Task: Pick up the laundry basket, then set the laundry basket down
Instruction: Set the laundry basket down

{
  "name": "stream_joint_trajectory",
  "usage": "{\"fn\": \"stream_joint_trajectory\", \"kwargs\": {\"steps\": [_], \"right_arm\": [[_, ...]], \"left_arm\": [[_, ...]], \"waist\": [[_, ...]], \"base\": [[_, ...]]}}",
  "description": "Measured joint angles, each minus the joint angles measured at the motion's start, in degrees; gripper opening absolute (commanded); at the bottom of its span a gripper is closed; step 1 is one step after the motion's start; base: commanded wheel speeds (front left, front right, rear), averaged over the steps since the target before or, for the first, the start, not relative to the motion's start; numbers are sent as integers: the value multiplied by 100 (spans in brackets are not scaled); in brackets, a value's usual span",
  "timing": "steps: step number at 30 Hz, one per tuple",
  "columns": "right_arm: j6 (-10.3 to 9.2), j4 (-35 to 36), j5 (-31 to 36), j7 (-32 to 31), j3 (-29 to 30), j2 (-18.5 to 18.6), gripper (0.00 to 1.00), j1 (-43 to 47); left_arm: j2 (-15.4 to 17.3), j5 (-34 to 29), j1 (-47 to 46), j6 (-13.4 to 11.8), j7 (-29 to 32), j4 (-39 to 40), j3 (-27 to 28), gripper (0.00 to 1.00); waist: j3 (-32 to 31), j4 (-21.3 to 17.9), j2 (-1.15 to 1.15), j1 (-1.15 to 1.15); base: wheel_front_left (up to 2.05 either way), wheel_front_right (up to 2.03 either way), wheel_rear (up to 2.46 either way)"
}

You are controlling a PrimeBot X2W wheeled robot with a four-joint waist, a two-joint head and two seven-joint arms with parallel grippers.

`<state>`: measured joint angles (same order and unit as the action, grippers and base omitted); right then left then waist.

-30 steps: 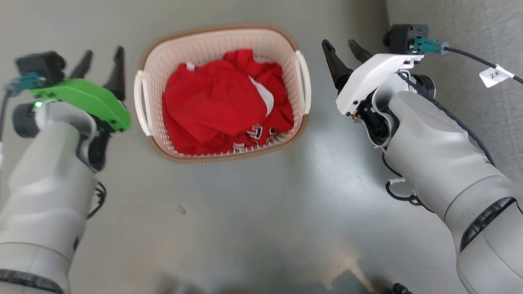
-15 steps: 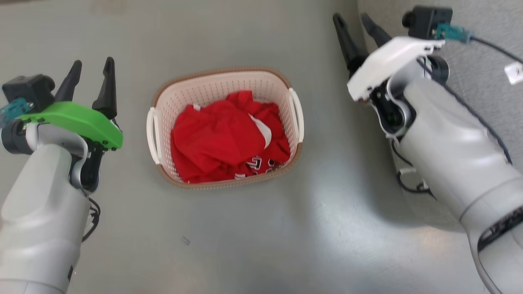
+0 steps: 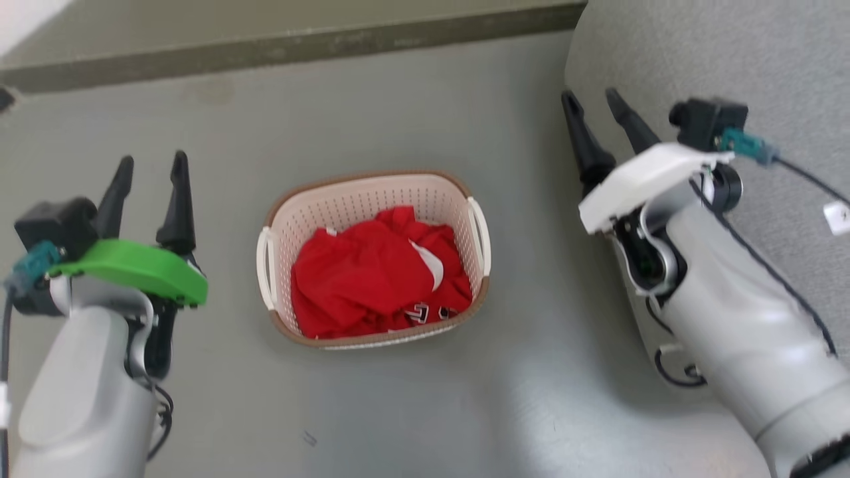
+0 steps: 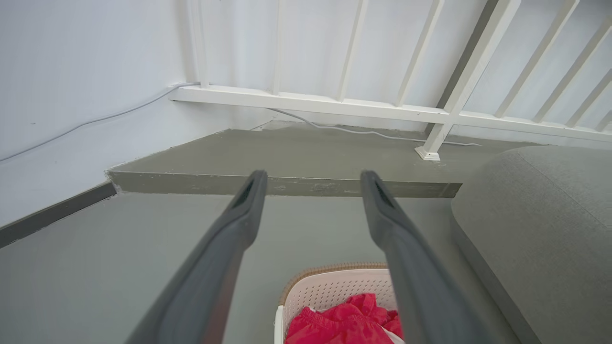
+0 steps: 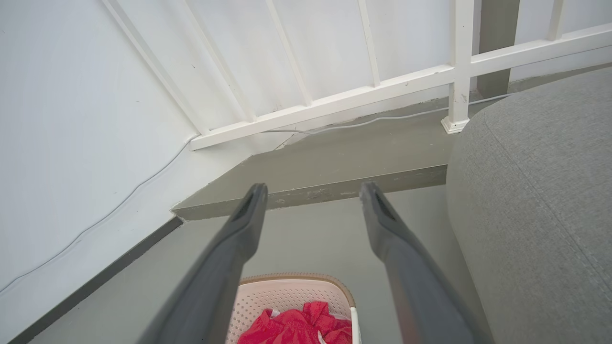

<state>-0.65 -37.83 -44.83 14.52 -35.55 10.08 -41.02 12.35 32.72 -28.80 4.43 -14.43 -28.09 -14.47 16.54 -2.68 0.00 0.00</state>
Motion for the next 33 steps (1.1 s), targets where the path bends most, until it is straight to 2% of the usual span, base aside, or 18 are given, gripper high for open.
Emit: {"fn": "stream_joint_trajectory", "kwargs": {"steps": [9, 14, 21, 33], "right_arm": [[-152, 925, 689, 0, 616, -25, 100, 1023], [-241, 1315, 1010, 0, 898, -35, 100, 1603], [-249, 1839, 1462, 0, 1139, -69, 100, 2246], [-248, 2276, 2004, 0, 1407, -260, 100, 2954]], "left_arm": [[-82, -439, 990, -236, 0, 669, 563, 100], [-187, -701, 1402, -252, 0, 1122, 704, 100], [-360, -971, 1768, -252, -1, 1590, 876, 100], [-672, -1202, 2434, -242, -1, 1806, 1085, 100]], "waist": [[-457, -20, 0, 0], [-653, -46, 0, 0], [-828, -9, 0, 0], [-1011, -62, 0, 0]], "base": [[0, 0, 0], [0, 0, 0], [0, 0, 0], [0, 0, 0]]}}
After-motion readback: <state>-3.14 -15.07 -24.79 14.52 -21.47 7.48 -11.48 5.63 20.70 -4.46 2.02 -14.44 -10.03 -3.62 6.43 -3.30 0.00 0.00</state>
